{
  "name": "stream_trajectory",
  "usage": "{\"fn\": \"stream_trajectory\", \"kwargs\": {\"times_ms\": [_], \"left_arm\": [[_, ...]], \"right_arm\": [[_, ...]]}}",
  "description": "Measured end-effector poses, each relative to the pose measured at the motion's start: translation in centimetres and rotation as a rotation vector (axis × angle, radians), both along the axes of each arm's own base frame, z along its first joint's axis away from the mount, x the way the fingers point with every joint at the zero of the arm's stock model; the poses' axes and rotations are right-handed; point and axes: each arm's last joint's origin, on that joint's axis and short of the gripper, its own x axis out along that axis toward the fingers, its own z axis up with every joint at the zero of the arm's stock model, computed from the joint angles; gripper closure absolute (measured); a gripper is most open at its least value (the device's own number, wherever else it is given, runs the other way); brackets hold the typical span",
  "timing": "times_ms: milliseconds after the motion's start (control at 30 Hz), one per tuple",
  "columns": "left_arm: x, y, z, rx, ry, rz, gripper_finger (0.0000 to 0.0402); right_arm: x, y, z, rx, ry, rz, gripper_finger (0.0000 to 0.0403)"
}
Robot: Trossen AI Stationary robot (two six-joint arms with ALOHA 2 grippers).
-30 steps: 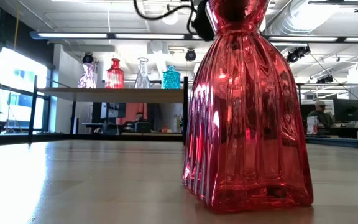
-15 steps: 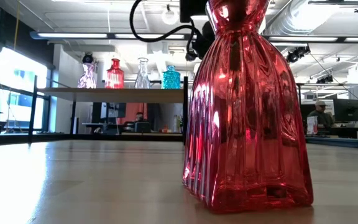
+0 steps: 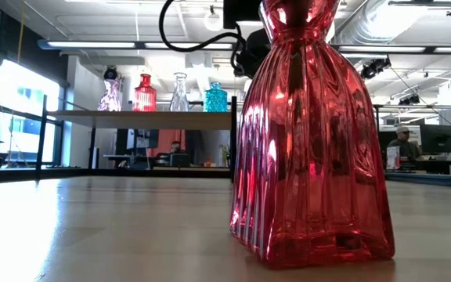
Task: Sort vases onto shelf
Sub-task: Put the bottom transparent vase on the shelf aligned with the other transparent vase
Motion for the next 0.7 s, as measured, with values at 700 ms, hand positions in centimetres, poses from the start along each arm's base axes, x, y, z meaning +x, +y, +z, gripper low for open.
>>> {"fn": "stream_trajectory", "kwargs": {"times_ms": [700], "left_arm": [[0.00,-0.01,0.00,0.000,0.000,0.000,0.0298]], "right_arm": [[0.02,0.20,0.00,-0.022,0.000,-0.052,0.0327]]}}
